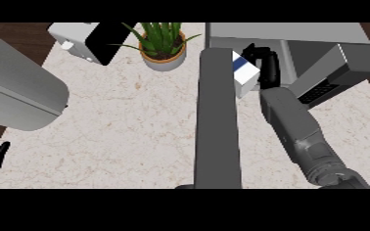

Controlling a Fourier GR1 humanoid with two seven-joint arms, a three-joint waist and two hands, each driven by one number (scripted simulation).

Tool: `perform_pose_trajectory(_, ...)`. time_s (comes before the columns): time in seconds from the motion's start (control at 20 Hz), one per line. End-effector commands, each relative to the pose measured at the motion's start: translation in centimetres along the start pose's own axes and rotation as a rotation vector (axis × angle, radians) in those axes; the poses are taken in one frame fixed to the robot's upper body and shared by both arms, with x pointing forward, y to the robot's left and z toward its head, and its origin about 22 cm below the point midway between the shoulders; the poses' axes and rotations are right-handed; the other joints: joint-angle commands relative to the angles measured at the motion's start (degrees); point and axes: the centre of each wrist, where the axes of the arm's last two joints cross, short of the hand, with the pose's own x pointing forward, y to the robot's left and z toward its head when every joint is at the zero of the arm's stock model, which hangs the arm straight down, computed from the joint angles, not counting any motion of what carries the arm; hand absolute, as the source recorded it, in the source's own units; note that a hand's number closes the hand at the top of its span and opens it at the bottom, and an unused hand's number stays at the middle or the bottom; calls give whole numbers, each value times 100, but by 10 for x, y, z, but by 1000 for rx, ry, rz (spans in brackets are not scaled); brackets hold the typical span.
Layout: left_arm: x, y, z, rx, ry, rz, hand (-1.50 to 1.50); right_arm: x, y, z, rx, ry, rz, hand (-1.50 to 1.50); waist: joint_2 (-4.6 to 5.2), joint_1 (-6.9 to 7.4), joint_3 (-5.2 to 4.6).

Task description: Pick up the milk, place it into the microwave and close the microwave

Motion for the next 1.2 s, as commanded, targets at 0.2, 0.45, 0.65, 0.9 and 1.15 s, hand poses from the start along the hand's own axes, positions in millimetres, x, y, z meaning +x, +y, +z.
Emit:
perform_pose_trajectory(0.2, -9, -3, -2, -15, 11, 6, -150, 17, 26, -5, -78, -78, 289, 150, 56, 158, -1)
perform_pose_trajectory(0.45, -3, 3, -9, -43, -2, -3, -150, 13, 4, -18, -161, -2, 295, 150, 124, 265, 14)
perform_pose_trajectory(0.65, -11, -4, -11, -42, 0, -4, -150, 5, -17, -22, -201, 37, 295, 150, 152, 256, 15)
perform_pose_trajectory(0.9, -18, 4, -10, -41, 7, 7, -150, -12, -55, -23, -212, 65, 331, 150, 174, 270, 14)
perform_pose_trajectory(1.15, -11, -1, -21, -55, -2, 7, -150, -21, -51, -9, -204, 98, 349, 150, 202, 357, 29)
